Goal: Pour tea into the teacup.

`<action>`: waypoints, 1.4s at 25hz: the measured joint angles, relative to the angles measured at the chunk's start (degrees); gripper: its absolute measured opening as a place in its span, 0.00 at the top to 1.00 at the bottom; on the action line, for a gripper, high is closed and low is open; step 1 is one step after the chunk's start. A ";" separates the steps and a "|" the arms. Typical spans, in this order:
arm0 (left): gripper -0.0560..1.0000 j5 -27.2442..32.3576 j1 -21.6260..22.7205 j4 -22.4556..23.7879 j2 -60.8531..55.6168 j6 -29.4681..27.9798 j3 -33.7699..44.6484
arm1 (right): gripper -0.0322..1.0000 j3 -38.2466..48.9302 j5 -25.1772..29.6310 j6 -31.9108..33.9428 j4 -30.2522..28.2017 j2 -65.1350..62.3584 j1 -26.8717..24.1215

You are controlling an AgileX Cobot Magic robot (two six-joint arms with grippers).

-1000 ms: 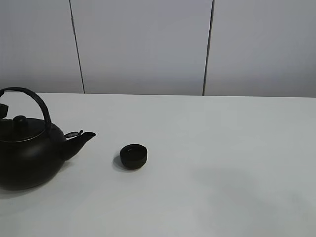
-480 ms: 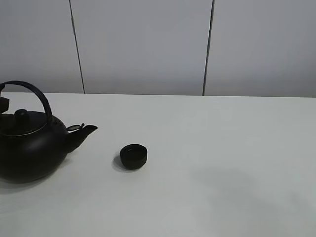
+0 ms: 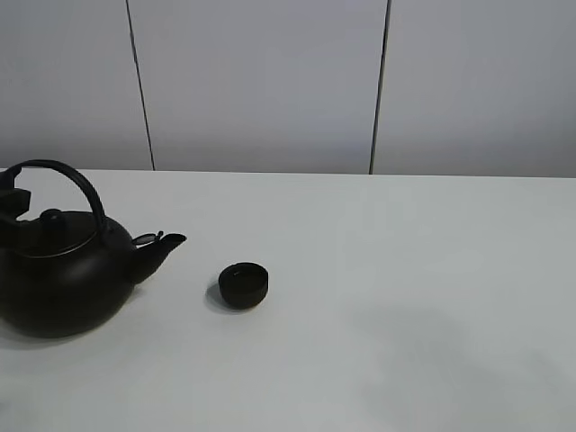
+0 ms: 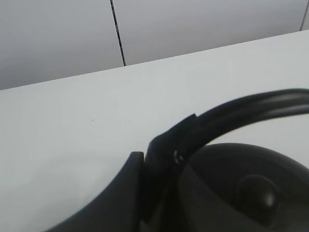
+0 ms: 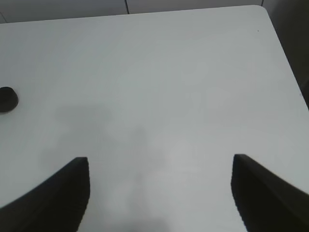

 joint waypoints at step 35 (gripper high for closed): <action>0.71 -4.91 0.00 -10.53 -5.30 -0.08 9.54 | 0.43 0.00 -0.05 0.00 0.00 0.00 0.00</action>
